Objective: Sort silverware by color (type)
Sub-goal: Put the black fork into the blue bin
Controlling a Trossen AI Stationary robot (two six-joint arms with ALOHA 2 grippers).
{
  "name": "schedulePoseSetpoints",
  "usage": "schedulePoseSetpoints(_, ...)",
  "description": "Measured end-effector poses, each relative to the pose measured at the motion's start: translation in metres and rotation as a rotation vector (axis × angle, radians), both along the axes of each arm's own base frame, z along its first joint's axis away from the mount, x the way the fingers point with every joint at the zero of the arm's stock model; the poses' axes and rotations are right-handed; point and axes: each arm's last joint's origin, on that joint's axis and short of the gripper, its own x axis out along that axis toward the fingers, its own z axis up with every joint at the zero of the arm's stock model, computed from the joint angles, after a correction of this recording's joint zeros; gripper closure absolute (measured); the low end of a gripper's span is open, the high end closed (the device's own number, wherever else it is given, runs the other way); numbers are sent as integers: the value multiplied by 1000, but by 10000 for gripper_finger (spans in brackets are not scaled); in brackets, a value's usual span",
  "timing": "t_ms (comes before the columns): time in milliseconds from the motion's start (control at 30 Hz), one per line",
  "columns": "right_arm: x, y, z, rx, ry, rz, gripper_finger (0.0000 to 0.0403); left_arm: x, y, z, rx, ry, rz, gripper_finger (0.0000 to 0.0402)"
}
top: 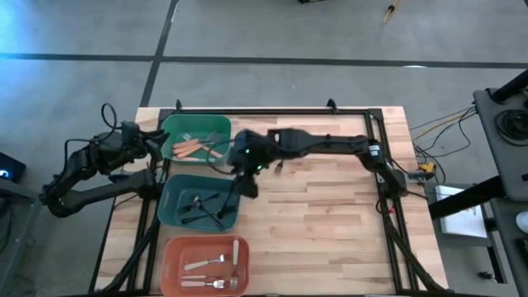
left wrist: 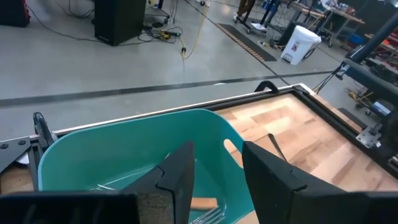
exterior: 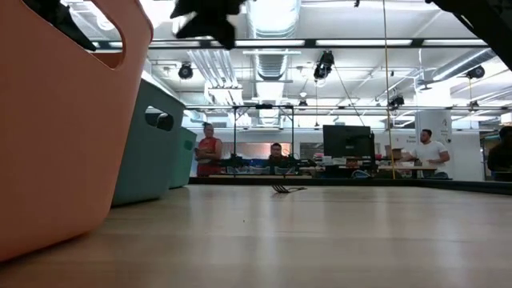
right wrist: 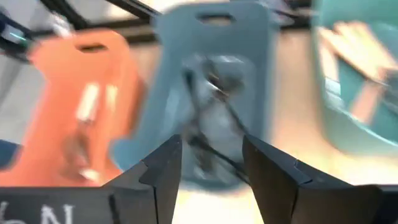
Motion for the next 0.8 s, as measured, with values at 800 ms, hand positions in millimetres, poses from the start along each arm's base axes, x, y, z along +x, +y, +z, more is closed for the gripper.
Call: schedulePoseSetpoints(800,-55,-103,-126,241,663,-391,250,-12,-2,-7,34,80,92,283)
